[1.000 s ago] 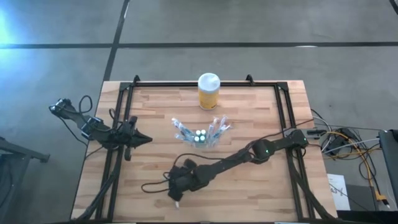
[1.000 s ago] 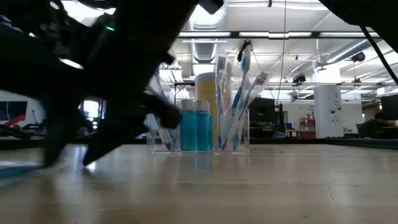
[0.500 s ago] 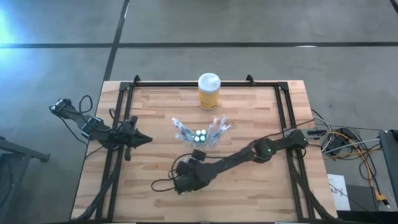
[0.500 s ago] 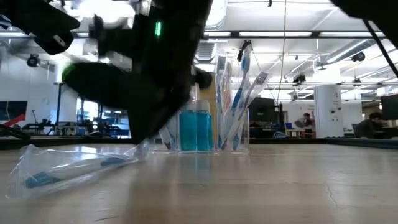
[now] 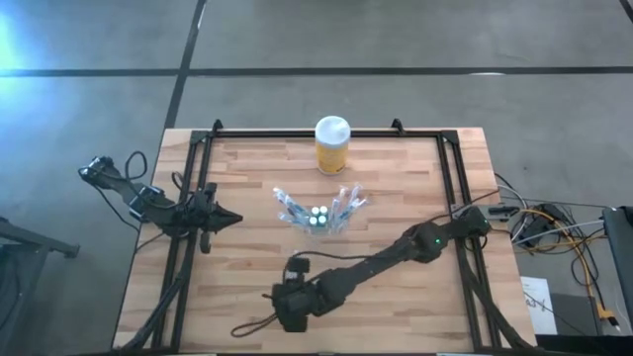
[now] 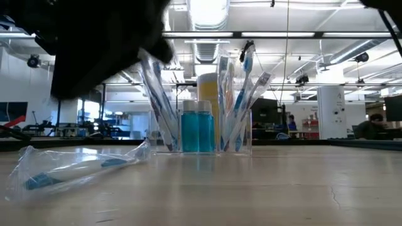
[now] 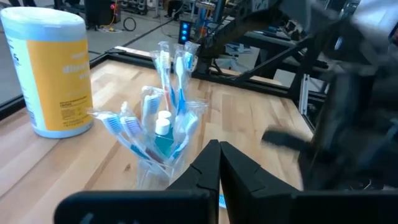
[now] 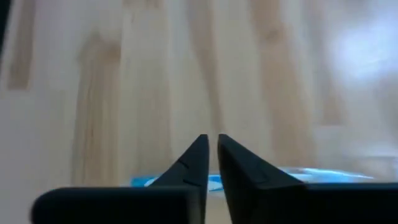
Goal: Pick & Place toothbrushing station
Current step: Put the blue toothbrush into the transparent organizer
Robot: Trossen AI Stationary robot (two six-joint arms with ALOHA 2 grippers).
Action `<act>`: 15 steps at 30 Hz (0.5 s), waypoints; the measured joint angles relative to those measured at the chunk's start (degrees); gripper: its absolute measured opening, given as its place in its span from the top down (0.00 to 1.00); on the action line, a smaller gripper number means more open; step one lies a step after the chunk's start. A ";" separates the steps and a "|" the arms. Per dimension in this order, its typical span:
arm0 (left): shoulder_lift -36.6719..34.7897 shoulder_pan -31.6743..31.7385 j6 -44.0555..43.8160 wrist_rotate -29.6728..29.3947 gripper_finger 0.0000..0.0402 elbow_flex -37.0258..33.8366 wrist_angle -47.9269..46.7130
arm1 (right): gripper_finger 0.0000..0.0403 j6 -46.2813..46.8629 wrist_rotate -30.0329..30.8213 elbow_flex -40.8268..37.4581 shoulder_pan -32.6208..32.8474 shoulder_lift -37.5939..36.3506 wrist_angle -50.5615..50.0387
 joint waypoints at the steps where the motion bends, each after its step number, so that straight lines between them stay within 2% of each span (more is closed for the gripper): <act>1: 0.00 0.00 -0.03 0.00 0.98 0.00 0.03 | 0.95 -0.34 -1.81 -0.07 -0.29 1.06 0.55; 9: -0.04 0.02 0.37 0.00 0.97 0.00 0.02 | 0.98 -1.49 -16.62 -0.06 -1.63 4.83 -0.23; 15: -0.02 0.00 0.39 0.00 0.98 0.00 0.02 | 0.98 2.98 -16.47 0.12 0.00 4.32 -7.79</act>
